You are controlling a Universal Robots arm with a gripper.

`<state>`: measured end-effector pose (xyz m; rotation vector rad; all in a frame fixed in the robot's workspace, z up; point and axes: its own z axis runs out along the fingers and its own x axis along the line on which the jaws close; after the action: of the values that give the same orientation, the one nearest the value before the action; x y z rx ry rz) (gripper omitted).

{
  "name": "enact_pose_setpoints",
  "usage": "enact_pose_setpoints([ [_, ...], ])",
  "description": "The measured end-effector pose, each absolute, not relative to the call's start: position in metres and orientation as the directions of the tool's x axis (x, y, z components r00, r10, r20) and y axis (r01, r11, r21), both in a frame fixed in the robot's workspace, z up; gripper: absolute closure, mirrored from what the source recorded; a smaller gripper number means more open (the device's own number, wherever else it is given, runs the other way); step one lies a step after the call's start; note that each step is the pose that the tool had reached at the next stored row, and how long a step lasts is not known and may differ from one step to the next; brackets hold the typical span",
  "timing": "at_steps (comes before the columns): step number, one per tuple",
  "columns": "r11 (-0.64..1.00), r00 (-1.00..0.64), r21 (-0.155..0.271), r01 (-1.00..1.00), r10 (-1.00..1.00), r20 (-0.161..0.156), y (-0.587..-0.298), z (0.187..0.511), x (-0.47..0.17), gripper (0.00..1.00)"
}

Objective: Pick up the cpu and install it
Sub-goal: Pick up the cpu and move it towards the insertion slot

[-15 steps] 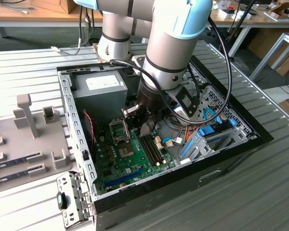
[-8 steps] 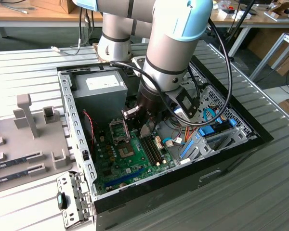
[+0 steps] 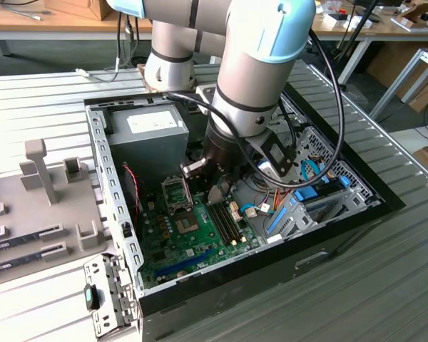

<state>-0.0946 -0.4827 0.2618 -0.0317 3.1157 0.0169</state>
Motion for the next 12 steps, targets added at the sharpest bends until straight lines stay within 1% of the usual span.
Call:
enact_pose_setpoints([
  [12, 1.0, -0.999, 0.011, -0.021, -0.02, -0.026, -0.4864, 0.26, -0.0946, 0.53],
])
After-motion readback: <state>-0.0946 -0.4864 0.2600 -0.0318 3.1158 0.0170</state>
